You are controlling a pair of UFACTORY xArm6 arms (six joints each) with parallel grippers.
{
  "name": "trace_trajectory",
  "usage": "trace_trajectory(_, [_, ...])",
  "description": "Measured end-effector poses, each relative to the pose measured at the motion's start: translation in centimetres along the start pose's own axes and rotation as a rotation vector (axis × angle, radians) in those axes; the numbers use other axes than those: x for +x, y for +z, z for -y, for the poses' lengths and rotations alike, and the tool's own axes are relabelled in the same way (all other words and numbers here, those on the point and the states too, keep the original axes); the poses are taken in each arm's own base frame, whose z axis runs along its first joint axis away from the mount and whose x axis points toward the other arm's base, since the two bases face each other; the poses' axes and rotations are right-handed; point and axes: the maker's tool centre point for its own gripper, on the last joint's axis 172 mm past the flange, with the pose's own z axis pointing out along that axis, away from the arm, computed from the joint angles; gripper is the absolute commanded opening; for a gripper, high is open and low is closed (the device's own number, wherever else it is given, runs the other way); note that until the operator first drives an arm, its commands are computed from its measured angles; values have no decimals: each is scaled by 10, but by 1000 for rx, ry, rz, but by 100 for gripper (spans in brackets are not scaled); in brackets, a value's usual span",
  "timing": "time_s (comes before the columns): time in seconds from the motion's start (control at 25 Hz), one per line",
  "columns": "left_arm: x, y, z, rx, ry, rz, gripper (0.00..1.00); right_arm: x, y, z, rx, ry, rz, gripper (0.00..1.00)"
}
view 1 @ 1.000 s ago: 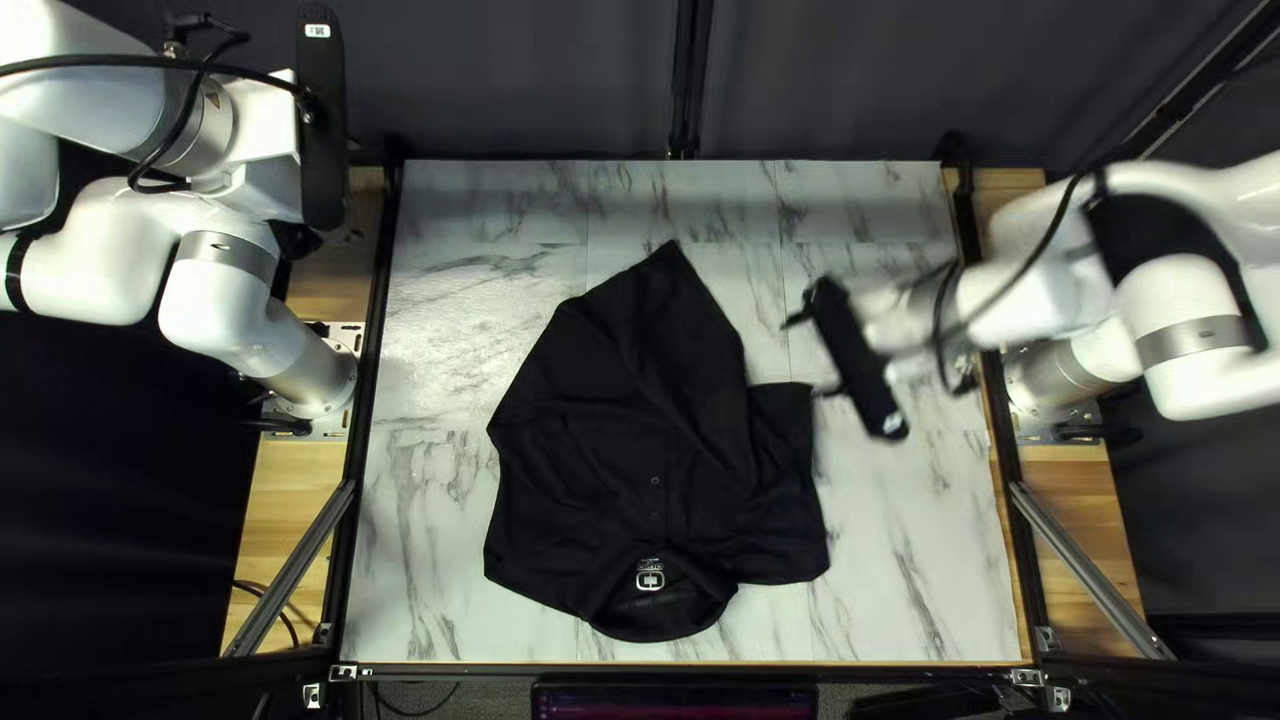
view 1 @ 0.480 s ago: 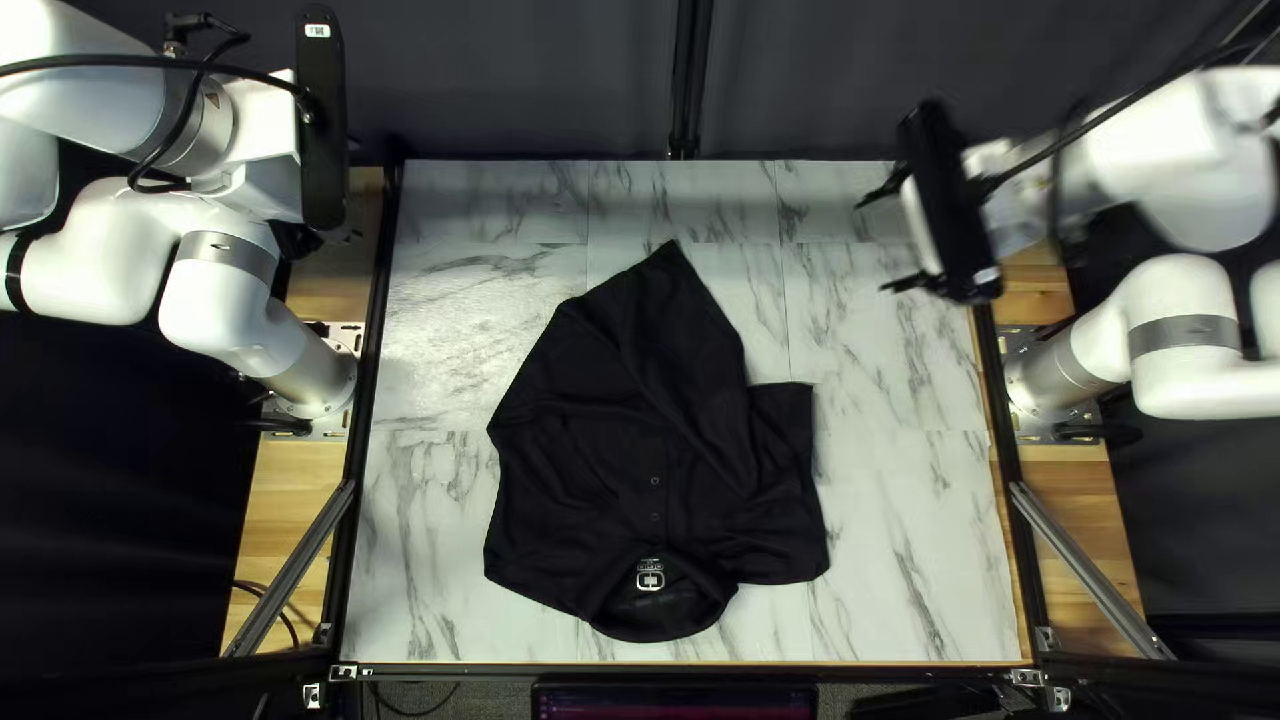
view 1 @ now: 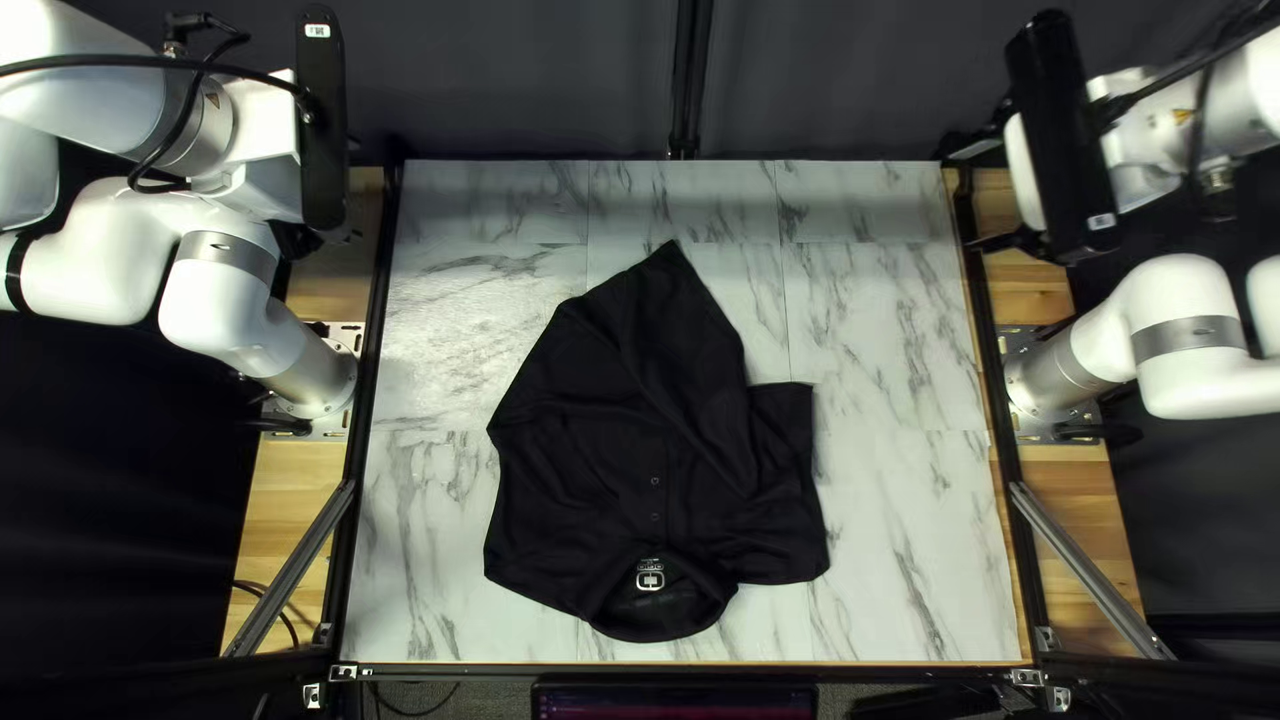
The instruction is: Fold t-shirt
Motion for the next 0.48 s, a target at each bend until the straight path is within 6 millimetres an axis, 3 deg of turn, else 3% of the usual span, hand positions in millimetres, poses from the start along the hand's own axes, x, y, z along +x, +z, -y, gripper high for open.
trace_trajectory(0.48, [0,0,0,0,0,0,100,-3,-6,1,-13,21,7,100])
